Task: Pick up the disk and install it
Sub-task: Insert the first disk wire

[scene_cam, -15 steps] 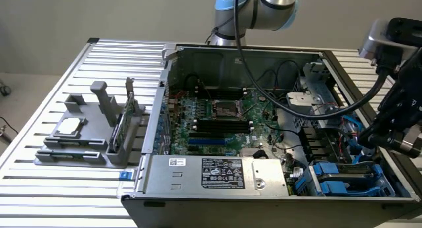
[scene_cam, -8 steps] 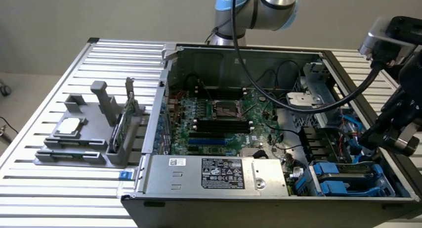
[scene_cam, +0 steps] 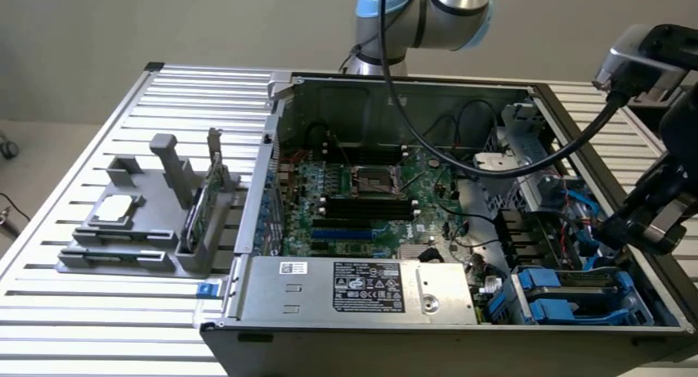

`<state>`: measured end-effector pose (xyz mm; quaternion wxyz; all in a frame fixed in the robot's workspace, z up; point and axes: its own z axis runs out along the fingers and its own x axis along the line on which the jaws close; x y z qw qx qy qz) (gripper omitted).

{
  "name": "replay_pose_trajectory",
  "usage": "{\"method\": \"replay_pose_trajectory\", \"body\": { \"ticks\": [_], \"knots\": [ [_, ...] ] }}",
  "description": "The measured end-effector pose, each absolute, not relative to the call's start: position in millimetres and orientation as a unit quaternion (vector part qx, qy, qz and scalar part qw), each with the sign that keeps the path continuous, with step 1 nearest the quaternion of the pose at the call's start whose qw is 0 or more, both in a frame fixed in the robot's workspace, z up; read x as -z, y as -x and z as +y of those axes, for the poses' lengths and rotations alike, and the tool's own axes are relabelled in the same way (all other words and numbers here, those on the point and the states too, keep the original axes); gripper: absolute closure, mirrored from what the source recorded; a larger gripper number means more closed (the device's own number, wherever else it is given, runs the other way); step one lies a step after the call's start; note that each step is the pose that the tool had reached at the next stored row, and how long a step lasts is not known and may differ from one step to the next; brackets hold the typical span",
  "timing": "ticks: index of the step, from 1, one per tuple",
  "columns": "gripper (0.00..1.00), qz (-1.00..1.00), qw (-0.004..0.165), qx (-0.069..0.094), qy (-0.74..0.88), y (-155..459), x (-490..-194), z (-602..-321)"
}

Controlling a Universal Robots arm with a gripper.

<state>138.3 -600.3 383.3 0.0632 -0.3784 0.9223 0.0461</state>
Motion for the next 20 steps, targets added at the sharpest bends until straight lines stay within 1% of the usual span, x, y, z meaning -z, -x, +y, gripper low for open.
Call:
{"method": "replay_pose_trajectory", "body": {
  "ticks": [20],
  "knots": [
    [0.81, 0.954, 0.067, -0.048, 0.288, -138.3, -381.6, -601.7]
  ]
}}
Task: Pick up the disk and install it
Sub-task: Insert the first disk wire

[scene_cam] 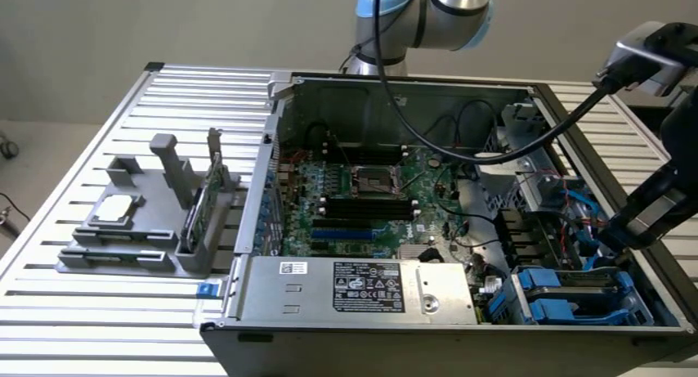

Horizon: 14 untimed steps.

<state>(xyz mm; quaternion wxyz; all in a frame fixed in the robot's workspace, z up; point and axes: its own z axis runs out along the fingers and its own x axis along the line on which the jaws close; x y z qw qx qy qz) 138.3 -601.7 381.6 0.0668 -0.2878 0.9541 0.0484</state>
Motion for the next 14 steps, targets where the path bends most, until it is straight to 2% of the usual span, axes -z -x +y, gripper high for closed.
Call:
{"method": "replay_pose_trajectory", "body": {
  "ticks": [14],
  "knots": [
    [0.81, 0.967, 0.072, -0.056, 0.236, -142.5, -379.0, -603.5]
  ]
}}
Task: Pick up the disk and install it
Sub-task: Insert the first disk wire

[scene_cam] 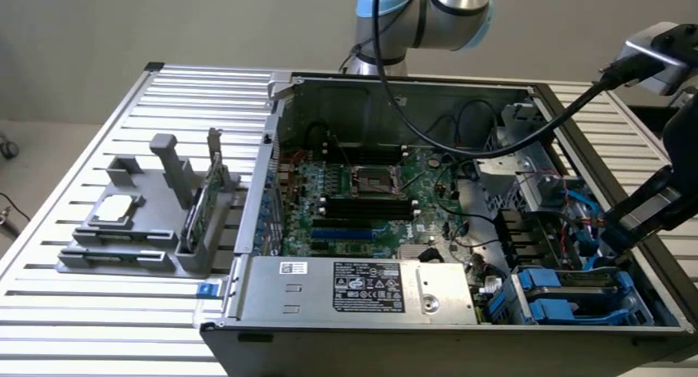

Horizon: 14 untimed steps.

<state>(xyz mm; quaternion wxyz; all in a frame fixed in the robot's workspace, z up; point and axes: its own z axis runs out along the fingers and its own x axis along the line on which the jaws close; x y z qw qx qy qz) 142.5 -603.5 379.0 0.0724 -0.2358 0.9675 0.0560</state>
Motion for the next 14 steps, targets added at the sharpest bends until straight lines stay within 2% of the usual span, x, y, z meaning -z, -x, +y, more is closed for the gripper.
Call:
{"method": "replay_pose_trajectory", "body": {
  "ticks": [7, 14],
  "knots": [
    [0.81, 0.967, 0.076, -0.069, 0.233, -148.1, -379.1, -611.4],
    [0.81, 0.971, 0.079, -0.074, 0.213, -148.2, -378.3, -614.2]
  ]
}}
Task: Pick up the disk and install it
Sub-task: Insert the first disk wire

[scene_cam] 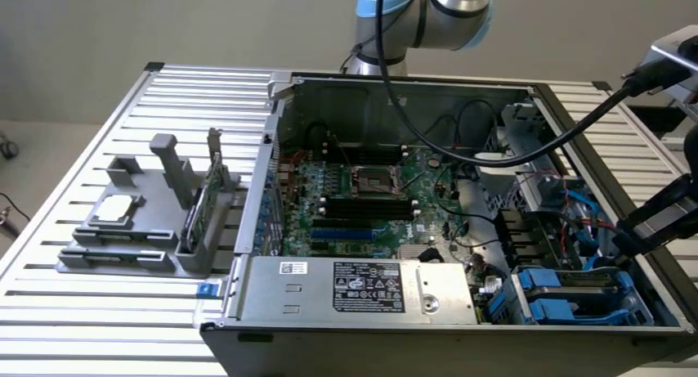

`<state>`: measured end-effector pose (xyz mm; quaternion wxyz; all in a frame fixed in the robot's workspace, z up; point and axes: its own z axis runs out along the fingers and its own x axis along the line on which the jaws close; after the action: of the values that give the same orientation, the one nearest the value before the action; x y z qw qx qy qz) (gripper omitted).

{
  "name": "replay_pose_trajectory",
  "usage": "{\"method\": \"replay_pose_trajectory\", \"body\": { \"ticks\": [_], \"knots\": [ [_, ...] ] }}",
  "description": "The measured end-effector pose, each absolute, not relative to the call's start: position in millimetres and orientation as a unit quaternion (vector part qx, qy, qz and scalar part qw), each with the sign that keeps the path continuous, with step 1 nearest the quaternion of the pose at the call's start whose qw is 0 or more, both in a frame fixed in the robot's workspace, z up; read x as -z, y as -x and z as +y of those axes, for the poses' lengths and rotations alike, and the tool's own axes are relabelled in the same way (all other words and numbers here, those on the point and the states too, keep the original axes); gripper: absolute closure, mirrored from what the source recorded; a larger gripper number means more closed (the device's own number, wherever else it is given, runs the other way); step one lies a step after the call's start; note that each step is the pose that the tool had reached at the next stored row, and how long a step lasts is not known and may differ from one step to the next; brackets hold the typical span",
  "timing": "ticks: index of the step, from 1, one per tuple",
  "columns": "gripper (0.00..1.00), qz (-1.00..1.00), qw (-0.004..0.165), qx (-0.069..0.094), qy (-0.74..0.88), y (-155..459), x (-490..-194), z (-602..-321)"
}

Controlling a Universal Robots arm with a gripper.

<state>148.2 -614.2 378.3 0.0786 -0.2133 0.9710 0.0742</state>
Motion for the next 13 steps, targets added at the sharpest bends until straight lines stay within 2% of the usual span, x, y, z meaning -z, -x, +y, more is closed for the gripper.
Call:
{"method": "replay_pose_trajectory", "body": {
  "ticks": [13],
  "knots": [
    [0.79, 0.983, 0.084, -0.073, 0.148, -148.2, -374.6, -615.0]
  ]
}}
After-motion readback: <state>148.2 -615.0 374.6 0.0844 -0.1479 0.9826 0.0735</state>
